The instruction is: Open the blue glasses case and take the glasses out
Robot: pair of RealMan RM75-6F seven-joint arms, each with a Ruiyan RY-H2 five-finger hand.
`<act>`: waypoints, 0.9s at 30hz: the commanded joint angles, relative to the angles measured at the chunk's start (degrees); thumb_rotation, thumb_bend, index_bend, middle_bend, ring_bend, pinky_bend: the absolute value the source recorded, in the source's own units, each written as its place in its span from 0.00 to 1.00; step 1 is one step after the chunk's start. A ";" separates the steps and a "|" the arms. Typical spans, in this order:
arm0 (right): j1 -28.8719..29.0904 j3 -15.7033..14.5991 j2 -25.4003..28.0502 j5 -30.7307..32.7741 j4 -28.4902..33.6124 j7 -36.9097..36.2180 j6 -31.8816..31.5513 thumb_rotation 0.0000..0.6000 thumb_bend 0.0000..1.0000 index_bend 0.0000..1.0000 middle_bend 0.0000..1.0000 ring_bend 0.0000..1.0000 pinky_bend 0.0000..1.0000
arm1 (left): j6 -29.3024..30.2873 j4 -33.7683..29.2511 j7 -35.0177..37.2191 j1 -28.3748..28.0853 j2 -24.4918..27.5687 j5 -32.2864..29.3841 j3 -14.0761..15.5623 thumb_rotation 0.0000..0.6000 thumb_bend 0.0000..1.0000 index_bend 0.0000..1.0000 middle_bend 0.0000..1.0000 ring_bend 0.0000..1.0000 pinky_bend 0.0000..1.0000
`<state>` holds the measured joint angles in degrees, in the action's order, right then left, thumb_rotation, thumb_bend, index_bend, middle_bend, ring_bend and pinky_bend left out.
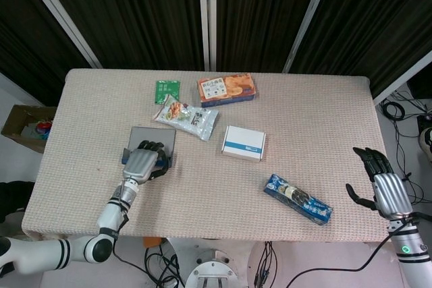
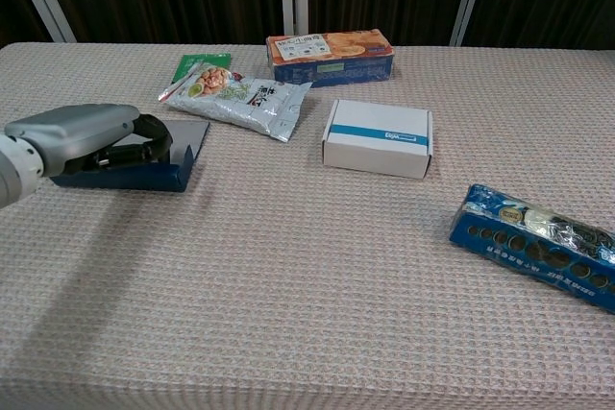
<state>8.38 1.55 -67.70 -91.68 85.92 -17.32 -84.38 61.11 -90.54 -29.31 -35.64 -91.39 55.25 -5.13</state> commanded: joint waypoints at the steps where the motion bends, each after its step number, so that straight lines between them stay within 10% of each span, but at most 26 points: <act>1: 0.08 0.03 -0.03 -0.09 0.05 0.03 0.01 1.00 0.31 0.08 0.13 0.04 0.10 | 1.28 -3.11 -1.19 1.46 2.14 1.29 2.33 0.00 0.51 0.44 0.17 0.13 0.12; 11: 0.35 0.10 0.20 -0.71 0.51 0.32 -0.25 1.00 0.31 0.08 0.13 0.04 0.10 | 7.83 -7.35 -2.64 7.16 6.63 4.59 7.63 0.00 0.51 0.46 0.17 0.13 0.12; 27: 0.29 0.10 -0.06 -0.37 -1.02 -1.57 -0.38 1.00 0.31 0.08 0.13 0.04 0.10 | 11.42 0.55 5.93 11.67 5.14 -3.62 -1.69 0.00 0.51 0.37 0.16 0.12 0.12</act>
<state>8.70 1.68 -67.71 -92.10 84.98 -18.84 -84.76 73.85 -92.23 -23.41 -23.93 -85.11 54.22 -5.08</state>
